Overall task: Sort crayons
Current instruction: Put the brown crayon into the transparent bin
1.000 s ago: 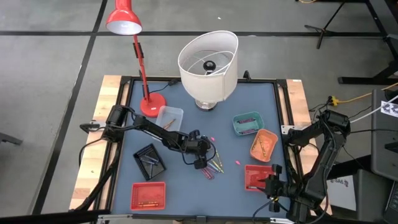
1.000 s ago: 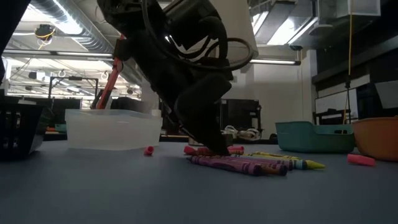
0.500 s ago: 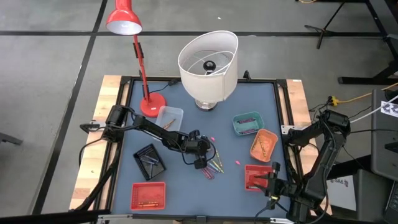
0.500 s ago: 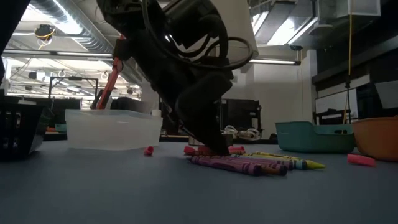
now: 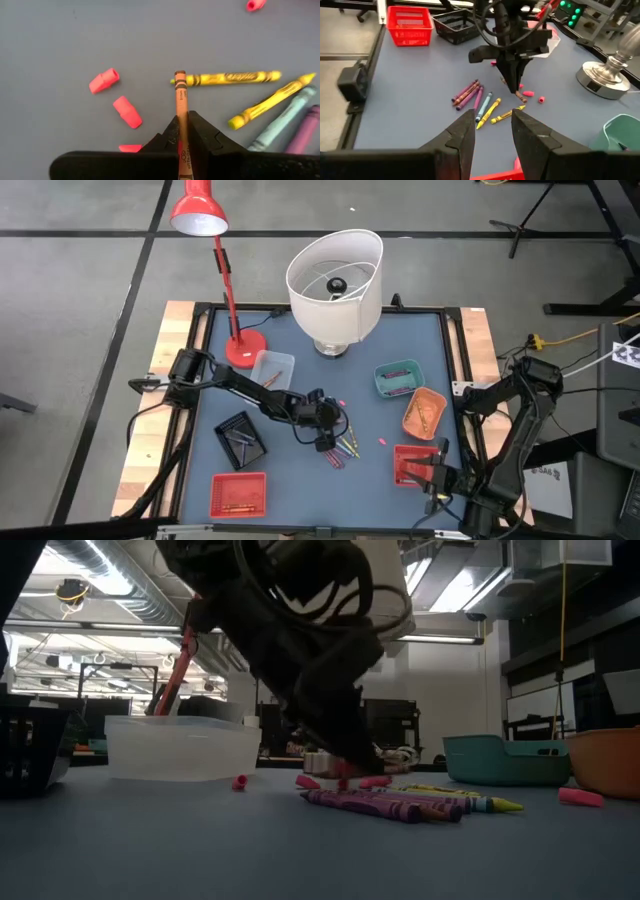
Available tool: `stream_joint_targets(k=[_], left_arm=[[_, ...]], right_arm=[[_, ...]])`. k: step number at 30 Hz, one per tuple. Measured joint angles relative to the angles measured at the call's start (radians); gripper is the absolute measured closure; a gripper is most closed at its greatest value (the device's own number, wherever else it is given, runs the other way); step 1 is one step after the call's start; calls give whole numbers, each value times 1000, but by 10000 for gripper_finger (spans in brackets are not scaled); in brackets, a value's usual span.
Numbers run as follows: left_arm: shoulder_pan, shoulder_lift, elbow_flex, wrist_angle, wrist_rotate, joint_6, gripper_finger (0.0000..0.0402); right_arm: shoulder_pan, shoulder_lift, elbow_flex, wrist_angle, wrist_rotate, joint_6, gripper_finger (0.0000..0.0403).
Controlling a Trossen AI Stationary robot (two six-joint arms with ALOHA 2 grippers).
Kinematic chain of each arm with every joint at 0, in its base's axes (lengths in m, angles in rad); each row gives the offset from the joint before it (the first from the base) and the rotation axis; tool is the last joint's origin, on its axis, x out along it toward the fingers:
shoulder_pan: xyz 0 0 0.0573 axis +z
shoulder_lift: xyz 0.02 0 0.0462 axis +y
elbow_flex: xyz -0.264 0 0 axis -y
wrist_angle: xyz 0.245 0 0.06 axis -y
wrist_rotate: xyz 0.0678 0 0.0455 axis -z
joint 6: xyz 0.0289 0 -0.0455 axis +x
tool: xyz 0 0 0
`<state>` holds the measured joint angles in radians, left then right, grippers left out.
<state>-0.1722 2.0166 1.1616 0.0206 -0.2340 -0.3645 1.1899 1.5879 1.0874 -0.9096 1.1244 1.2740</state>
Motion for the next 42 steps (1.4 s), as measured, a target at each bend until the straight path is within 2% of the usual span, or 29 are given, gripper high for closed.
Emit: stream_joint_targets(k=[10,20,25,29,38,42], left_arm=[[0,-60,2,24,-5,-1,399],[-3,-89,2,13,17,-43,399],[-14,-89,2,22,113,-49,399],[-32,-89,2,28,150,-48,399],[-30,-166,2,-37,131,-45,399],[-25,-240,2,-177,52,-45,399]], right_arm=[[-155,0,0,-4,-22,0,276],[-292,0,-1,0,-209,-83,276],[-342,0,-1,2,-266,-222,276],[-370,0,-1,6,-285,-347,276],[-401,0,-1,54,-287,-449,276],[-399,0,-1,56,-288,-449,276]])
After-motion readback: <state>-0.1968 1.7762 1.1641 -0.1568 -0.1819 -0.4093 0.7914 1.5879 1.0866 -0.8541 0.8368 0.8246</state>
